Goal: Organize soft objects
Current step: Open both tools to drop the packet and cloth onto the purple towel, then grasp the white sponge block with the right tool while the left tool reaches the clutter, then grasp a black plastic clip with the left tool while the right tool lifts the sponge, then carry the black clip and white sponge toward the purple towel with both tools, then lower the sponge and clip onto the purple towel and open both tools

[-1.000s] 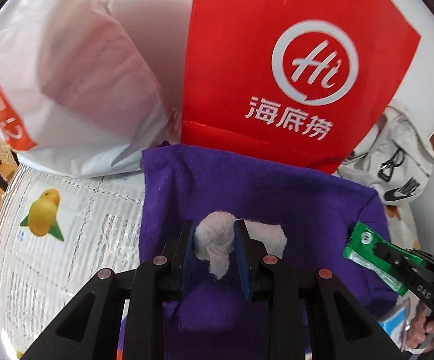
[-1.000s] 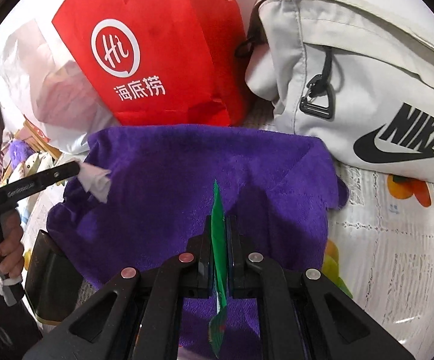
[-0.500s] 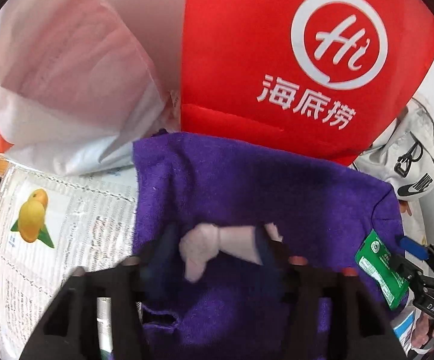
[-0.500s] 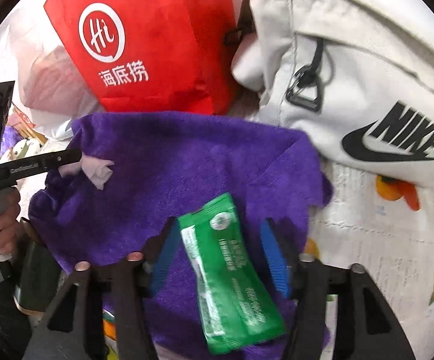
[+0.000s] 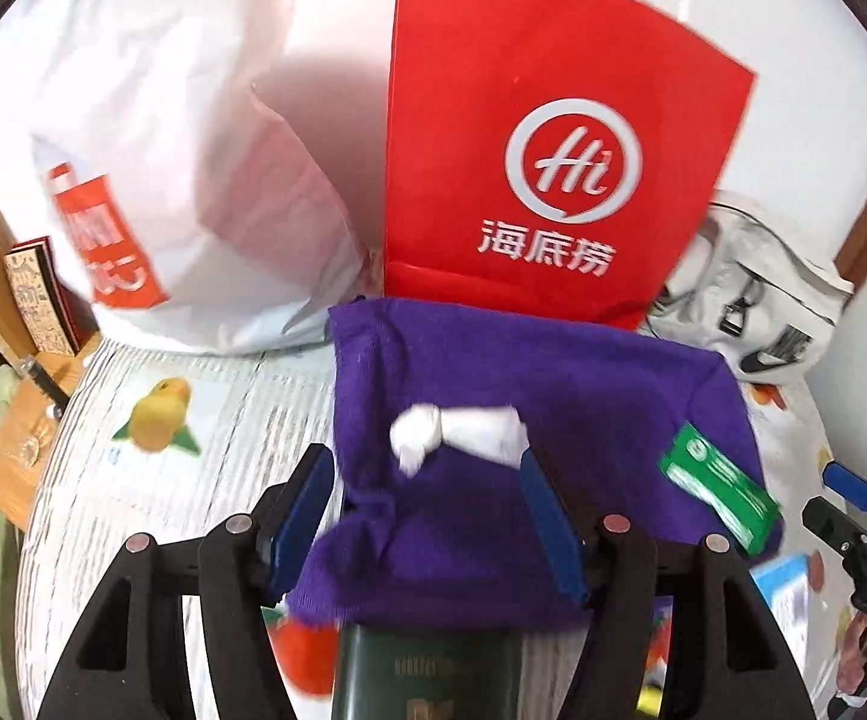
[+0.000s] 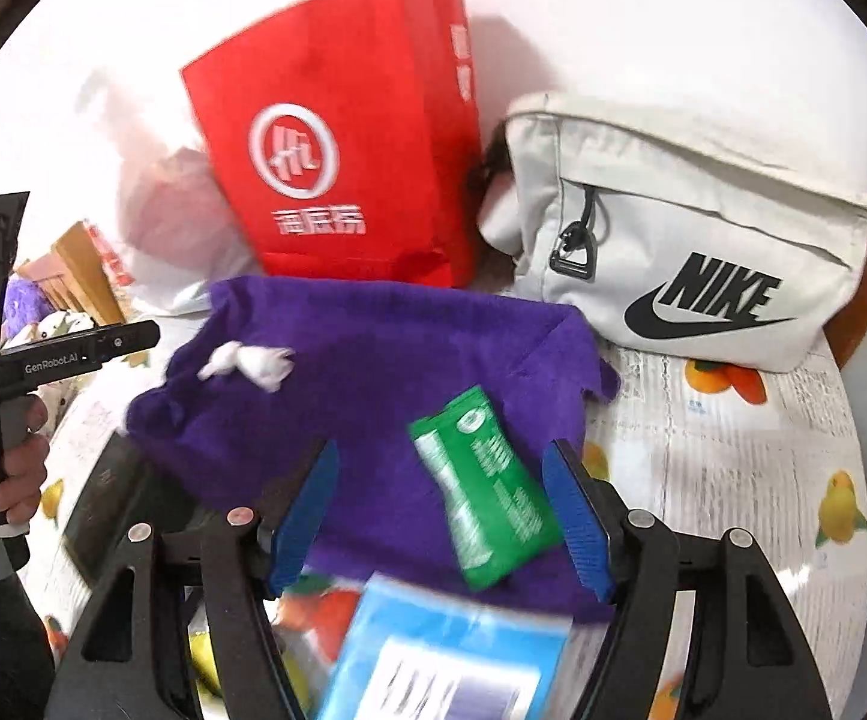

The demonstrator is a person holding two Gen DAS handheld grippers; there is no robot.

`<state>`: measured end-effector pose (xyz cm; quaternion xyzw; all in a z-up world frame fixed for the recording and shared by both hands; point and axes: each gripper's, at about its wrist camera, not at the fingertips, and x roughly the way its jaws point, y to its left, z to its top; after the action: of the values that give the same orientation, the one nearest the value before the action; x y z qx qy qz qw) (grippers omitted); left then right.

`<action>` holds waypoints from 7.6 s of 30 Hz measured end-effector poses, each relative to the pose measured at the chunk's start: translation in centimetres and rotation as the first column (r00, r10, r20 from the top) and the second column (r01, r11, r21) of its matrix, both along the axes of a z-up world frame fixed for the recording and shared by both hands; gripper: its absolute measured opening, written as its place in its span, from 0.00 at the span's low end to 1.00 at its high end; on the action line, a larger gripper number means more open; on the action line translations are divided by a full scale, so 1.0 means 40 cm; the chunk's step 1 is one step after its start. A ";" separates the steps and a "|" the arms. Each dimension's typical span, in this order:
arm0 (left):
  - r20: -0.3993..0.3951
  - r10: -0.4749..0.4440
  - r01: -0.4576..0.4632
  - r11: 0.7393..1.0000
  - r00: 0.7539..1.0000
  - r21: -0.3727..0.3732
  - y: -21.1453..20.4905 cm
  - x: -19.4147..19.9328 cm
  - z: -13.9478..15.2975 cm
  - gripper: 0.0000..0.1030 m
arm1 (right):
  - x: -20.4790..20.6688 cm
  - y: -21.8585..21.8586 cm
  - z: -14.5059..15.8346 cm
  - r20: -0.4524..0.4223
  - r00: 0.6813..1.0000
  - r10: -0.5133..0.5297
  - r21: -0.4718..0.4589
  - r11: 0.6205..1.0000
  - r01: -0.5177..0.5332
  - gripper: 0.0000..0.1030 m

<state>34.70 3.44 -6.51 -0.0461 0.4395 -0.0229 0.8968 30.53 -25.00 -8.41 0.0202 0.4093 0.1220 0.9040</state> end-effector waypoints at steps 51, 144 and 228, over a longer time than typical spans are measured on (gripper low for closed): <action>-0.077 0.032 -0.043 0.989 0.997 -0.141 0.124 -0.572 -0.173 0.65 | -0.508 0.141 -0.102 -0.050 0.999 0.001 0.085 0.996 0.003 0.48; 0.079 -0.086 0.082 0.995 0.993 0.055 0.073 -0.511 -0.001 0.20 | -0.526 0.008 0.003 0.020 0.999 -0.048 0.005 0.999 0.048 0.47; -0.160 -0.114 0.097 0.990 0.981 -0.107 0.016 0.133 -0.152 0.20 | 0.243 0.114 -0.194 -0.269 0.956 0.119 -0.050 0.989 -0.137 0.48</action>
<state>40.01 4.06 -12.61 -0.0685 0.5127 -0.0881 0.8513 40.26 -20.43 -16.15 -0.0207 0.5310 0.1624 0.8314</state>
